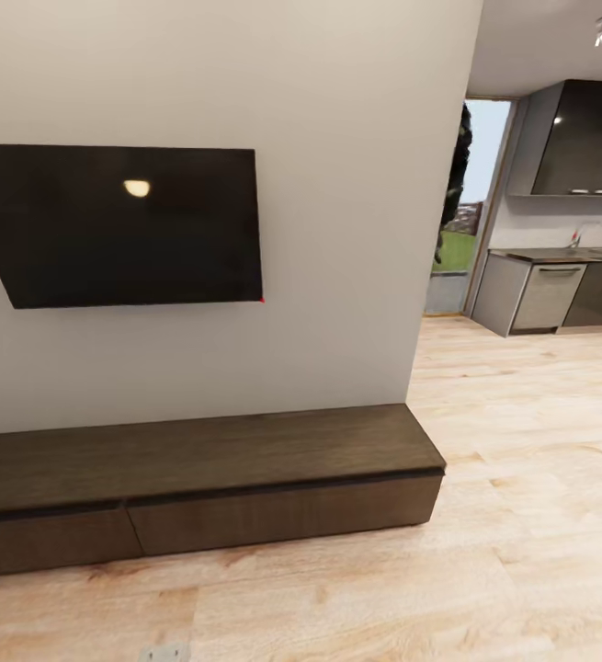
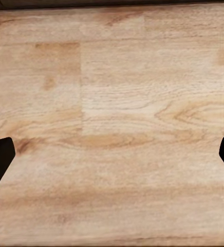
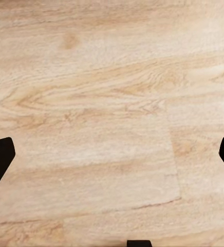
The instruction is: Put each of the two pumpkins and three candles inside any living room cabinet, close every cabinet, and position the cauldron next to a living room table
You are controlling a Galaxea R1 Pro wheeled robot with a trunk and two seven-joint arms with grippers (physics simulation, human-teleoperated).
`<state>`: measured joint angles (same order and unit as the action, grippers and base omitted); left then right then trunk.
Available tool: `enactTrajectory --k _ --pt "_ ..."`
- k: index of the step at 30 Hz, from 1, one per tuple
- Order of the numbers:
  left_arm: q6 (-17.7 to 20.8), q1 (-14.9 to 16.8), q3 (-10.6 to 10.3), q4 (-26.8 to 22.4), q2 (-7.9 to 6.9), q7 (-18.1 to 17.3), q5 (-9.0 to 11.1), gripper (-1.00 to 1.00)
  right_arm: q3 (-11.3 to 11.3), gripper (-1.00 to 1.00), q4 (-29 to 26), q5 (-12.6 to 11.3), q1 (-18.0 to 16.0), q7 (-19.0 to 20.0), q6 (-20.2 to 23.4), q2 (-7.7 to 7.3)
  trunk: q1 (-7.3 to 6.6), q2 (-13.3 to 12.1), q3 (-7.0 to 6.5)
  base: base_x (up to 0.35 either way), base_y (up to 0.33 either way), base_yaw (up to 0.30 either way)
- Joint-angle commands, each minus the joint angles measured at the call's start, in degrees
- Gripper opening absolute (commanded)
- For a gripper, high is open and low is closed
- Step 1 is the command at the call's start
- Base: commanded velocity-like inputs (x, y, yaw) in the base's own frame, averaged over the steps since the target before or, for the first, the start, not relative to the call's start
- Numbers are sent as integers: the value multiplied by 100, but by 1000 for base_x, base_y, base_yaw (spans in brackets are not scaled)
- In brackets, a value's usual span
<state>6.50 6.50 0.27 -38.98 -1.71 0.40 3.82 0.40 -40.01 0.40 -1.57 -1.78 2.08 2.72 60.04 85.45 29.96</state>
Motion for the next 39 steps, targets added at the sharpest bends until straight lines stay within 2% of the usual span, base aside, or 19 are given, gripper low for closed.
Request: enactTrajectory --k 1,20,26,39 --pt "14 1 -1 5 1 6 35 100 4 100 -8 4 -1 -17 21 1 0 3 6 32 34 0" --pt "-165 -1 4 31 13 11 48 100 9 100 60 4 -1 -8 20 1 0 3 6 38 29 0" --pt "-313 1 -8 31 13 4 53 100 7 100 71 4 -1 2 20 1 132 244 114 0 0 0" --pt "-333 1 -10 31 11 4 57 100 8 100 72 4 -1 23 13 1 418 765 347 0 0 0"
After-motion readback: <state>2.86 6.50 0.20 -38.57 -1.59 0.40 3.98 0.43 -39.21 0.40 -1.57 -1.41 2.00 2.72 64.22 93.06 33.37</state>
